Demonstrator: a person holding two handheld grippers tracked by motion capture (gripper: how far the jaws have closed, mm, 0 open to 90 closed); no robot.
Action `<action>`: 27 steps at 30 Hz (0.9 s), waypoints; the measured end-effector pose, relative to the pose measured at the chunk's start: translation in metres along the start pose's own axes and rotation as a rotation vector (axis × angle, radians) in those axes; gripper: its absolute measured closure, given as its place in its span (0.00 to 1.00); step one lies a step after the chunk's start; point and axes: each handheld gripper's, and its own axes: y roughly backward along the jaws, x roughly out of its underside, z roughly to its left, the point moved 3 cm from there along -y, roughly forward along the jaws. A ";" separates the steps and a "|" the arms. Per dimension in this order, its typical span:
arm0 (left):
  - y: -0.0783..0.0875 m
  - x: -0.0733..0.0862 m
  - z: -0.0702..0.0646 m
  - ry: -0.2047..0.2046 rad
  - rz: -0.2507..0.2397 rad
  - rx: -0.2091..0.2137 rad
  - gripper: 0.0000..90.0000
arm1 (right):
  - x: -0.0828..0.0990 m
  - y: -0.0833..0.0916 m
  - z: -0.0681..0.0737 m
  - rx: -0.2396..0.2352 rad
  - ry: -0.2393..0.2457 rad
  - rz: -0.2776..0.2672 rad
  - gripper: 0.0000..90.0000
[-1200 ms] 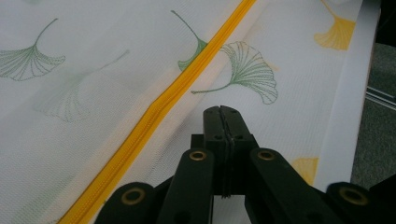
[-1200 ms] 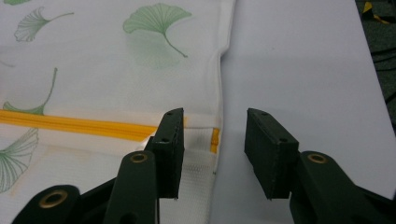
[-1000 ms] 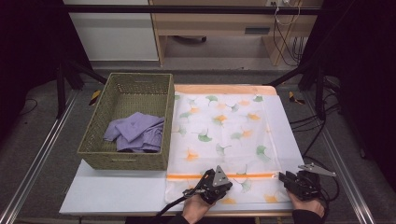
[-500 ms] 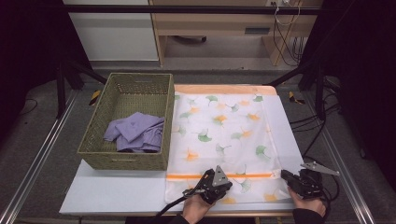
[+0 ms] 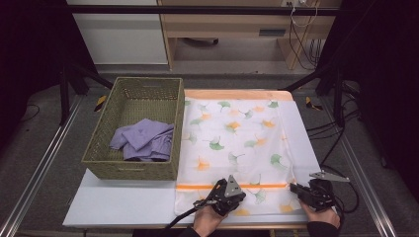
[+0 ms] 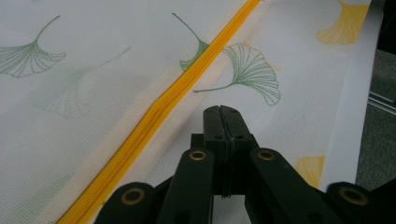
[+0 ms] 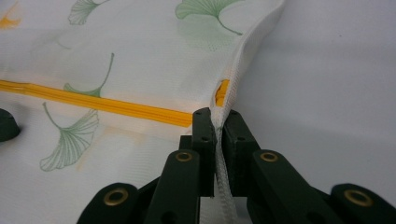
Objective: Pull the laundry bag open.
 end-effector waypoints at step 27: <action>0.012 -0.024 -0.003 0.000 -0.109 -0.027 0.91 | -0.028 0.010 0.042 -0.215 0.106 -0.130 0.97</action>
